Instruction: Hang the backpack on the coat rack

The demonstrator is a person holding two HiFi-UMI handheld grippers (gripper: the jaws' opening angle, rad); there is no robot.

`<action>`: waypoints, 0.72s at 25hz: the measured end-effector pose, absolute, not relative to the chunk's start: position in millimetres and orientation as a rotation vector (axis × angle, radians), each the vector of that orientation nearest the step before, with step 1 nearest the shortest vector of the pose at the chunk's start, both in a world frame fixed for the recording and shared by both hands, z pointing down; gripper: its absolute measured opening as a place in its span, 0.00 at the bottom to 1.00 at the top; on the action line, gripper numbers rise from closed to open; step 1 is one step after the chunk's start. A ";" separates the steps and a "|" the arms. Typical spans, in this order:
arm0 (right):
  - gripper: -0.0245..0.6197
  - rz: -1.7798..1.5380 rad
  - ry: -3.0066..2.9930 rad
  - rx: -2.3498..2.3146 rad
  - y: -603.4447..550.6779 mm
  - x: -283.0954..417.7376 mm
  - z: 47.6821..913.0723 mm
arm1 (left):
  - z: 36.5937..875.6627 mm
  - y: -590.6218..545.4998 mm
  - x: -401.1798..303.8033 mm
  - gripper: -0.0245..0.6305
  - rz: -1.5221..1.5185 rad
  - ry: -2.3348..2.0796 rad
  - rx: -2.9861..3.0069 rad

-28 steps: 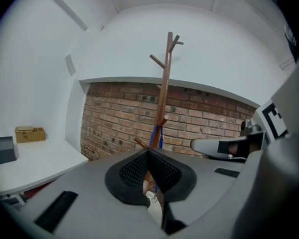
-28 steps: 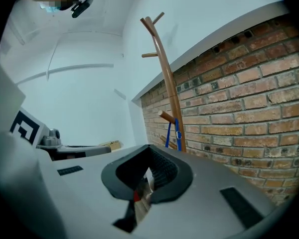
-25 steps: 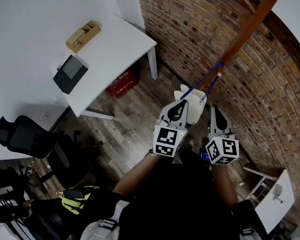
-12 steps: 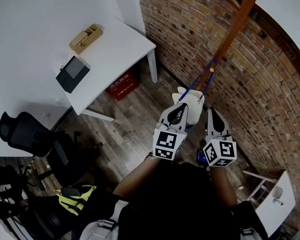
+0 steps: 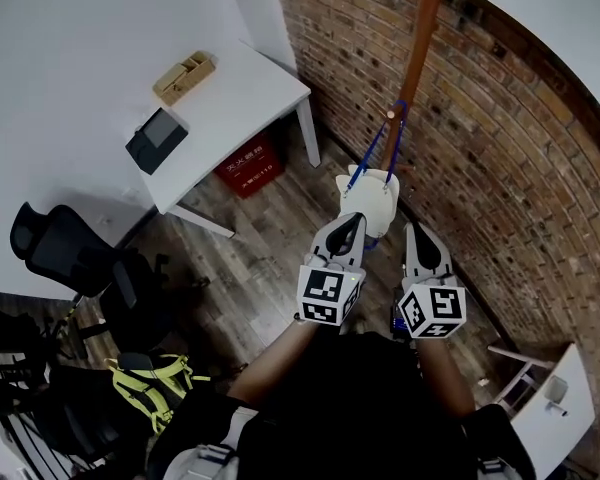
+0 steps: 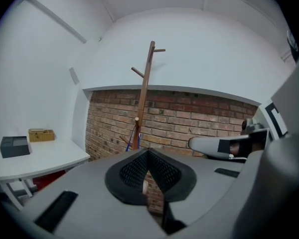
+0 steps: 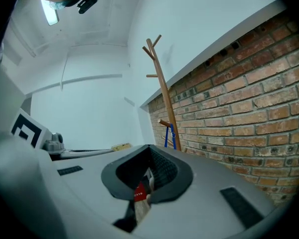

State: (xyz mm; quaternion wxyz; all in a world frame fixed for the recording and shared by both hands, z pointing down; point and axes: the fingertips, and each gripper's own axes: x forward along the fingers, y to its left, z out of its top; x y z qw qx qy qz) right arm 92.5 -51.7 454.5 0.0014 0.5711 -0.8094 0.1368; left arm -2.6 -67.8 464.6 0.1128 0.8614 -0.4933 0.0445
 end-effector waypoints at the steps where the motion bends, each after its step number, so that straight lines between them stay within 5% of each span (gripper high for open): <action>1: 0.06 0.423 -2.548 1.786 -45.4 95.6 452.7 | 464.5 -60.5 -0.3 0.05 0.137 -1.461 2.522; 18: 0.06 0.430 -2.606 1.741 32.0 99.7 443.0 | 447.7 25.8 -15.3 0.05 0.144 -1.558 2.502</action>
